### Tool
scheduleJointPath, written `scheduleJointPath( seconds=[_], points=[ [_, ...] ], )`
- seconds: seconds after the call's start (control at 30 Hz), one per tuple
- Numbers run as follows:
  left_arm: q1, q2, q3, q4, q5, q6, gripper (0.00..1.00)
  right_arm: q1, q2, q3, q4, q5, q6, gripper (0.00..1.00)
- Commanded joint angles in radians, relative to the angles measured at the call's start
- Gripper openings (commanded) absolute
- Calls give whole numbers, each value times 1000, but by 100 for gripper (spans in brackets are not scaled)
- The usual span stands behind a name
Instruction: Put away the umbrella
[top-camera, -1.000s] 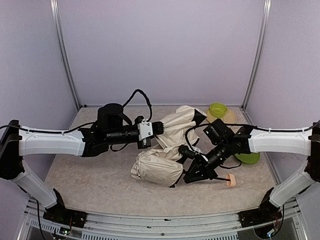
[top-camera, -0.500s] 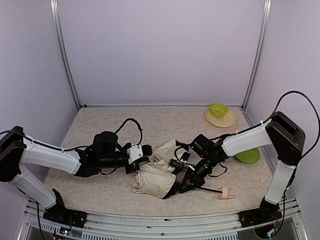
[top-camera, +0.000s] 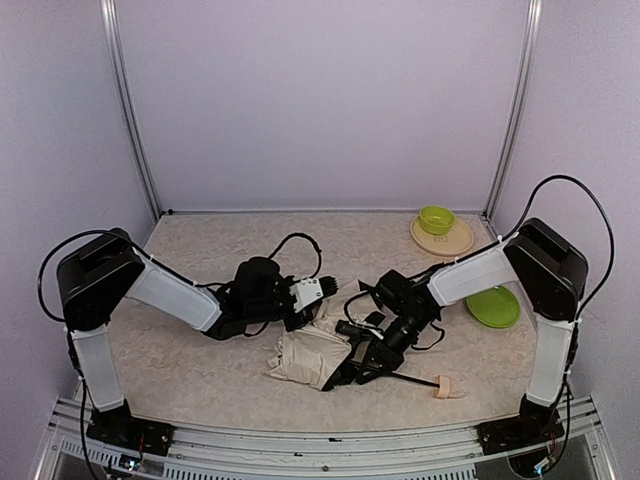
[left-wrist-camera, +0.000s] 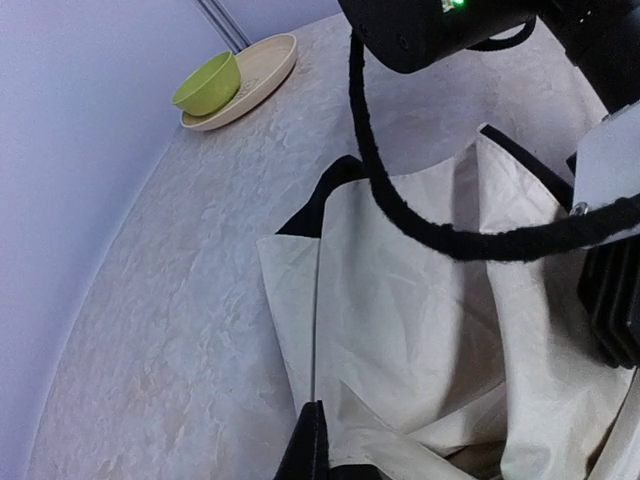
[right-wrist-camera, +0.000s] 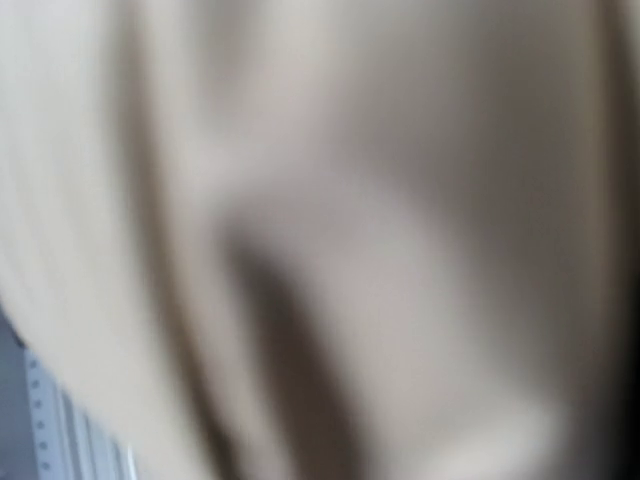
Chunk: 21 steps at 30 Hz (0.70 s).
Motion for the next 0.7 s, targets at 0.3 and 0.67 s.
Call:
scheduleJointPath(
  seconds=[0.3,0.67],
  points=[
    [69,-47,91,-111,-98,-21,60,-17,73,20,-99,74,5,0],
    [21,-290,220,-445,-453,-10,90,-28,74,34,-99,61,15,0]
  ],
)
